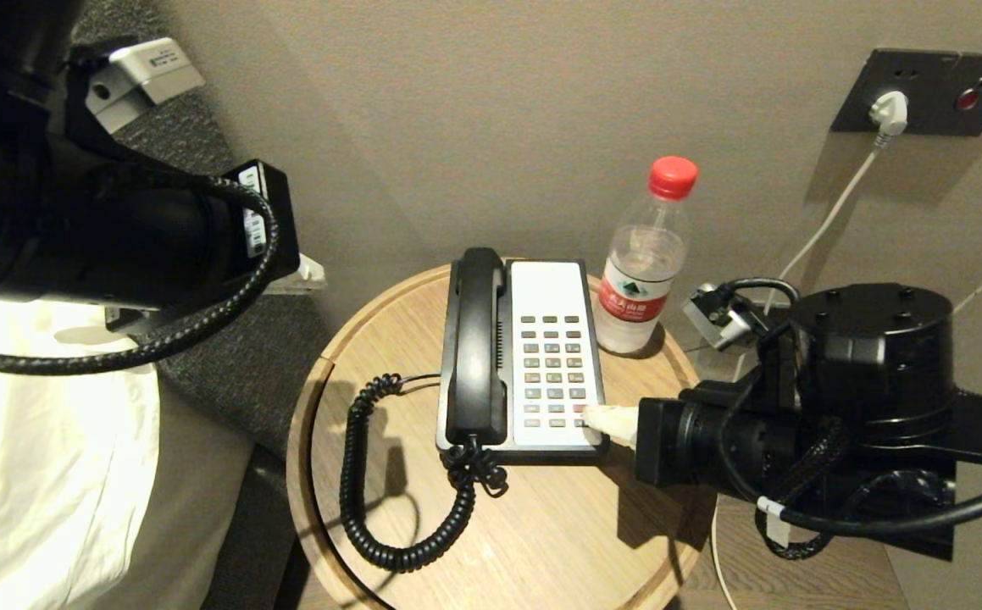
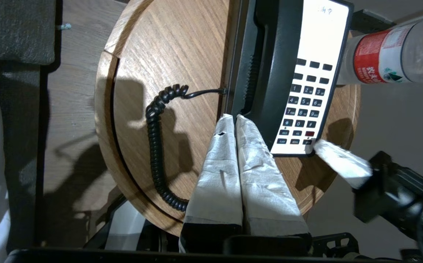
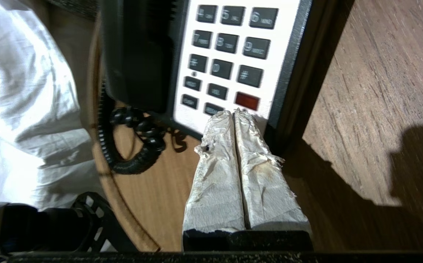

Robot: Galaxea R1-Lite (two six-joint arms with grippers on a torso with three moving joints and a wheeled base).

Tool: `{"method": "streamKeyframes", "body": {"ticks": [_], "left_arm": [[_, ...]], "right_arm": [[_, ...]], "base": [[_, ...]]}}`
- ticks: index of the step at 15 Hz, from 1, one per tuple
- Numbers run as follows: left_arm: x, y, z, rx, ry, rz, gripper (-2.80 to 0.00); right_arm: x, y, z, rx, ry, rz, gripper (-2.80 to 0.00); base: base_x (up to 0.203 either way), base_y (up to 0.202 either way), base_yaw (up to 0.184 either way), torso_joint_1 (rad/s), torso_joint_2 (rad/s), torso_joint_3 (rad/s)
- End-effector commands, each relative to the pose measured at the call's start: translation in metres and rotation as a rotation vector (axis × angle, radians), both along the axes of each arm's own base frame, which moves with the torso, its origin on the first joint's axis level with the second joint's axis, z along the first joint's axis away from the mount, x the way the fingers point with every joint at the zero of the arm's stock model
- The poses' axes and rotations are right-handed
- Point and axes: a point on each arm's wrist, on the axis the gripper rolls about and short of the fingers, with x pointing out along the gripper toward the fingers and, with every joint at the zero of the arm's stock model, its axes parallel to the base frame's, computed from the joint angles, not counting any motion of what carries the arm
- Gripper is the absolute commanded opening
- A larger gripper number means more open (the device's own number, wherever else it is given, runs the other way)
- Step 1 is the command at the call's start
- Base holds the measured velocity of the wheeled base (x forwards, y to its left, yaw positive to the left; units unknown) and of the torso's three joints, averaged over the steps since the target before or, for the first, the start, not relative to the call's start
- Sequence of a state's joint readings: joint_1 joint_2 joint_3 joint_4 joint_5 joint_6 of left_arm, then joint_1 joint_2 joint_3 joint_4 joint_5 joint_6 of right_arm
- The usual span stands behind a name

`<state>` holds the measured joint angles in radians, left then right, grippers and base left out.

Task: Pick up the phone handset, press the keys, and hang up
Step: End the call using the dial pad

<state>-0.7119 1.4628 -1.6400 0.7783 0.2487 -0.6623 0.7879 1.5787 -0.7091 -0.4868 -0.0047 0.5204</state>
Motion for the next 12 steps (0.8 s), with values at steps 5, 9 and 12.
{"method": "streamKeyframes", "body": {"ticks": [5,9,12], "left_arm": [[-0.025,0.028,-0.011,0.003,0.019,0.037,-2.80],[-0.048,0.062,-0.027,-0.007,0.037,0.133,-2.80],[-0.071,0.092,-0.043,-0.035,0.044,0.263,-2.80]], "right_arm": [[-0.012,-0.023,0.008,0.023,-0.031,-0.051,-2.80],[-0.020,-0.043,0.005,0.024,-0.034,-0.095,-2.80],[-0.023,-0.050,0.000,0.020,-0.029,-0.110,-2.80]], "base": [[0.000,0.000,0.000,0.000,0.00,0.000],[0.000,0.000,0.000,0.000,0.00,0.000],[0.000,0.000,0.000,0.000,0.00,0.000]]}}
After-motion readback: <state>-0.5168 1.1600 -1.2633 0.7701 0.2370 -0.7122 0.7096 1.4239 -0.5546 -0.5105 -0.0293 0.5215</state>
